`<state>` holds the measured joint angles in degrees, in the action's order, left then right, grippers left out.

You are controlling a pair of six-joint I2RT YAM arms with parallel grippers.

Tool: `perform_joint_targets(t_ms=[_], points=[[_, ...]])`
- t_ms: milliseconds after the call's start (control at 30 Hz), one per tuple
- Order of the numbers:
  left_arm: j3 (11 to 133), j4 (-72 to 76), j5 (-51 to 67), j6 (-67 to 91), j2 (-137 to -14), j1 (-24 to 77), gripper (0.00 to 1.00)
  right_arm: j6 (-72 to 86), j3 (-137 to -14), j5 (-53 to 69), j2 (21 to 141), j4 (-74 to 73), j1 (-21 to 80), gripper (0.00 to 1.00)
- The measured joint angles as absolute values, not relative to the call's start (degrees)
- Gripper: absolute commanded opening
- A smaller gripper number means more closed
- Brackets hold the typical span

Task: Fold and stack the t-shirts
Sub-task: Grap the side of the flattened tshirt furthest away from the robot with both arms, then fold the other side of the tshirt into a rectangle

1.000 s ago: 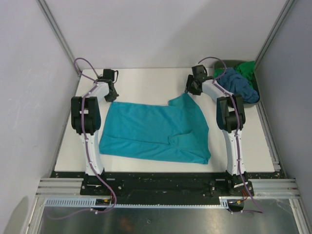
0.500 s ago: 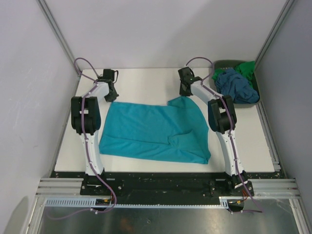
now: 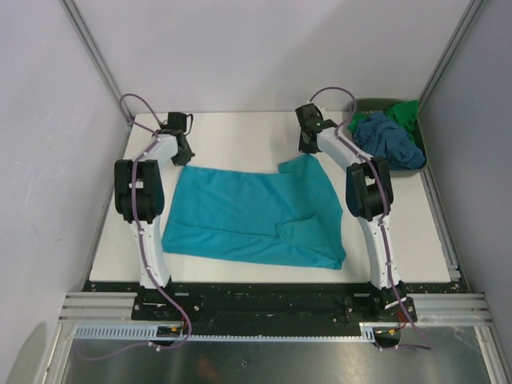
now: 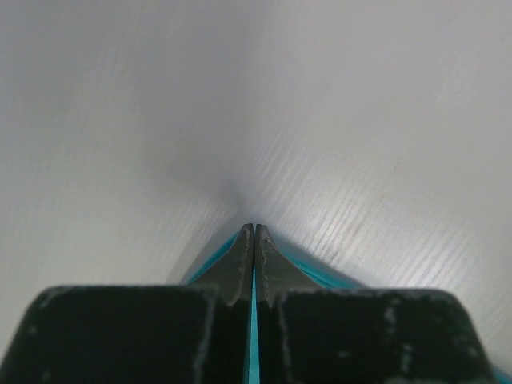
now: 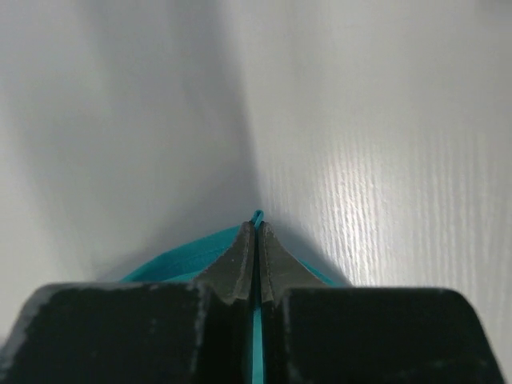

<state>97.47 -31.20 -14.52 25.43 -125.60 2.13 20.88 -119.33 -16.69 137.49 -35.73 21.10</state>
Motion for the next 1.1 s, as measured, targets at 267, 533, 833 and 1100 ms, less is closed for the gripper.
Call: perform_joint_targets(t_ms=[267,533,833,1100], points=[[92.23,-28.27,-14.15,25.43,-119.15,2.13,0.0,21.61,-109.06,-17.72,125.08,-34.24,21.8,0.0],[84.09,-24.67,-13.72,25.39,-113.6,2.07,0.0,23.57,-96.36,-18.2,115.72,-32.01,23.88,0.0],[76.31,-21.41,-12.8,25.41,-107.31,1.67,0.0,26.79,-83.88,-18.63,106.83,-31.53,26.33,0.0],[72.05,-19.46,-12.67,25.43,-103.79,0.99,0.0,29.15,-76.73,-19.7,100.88,-31.44,29.39,0.0]])
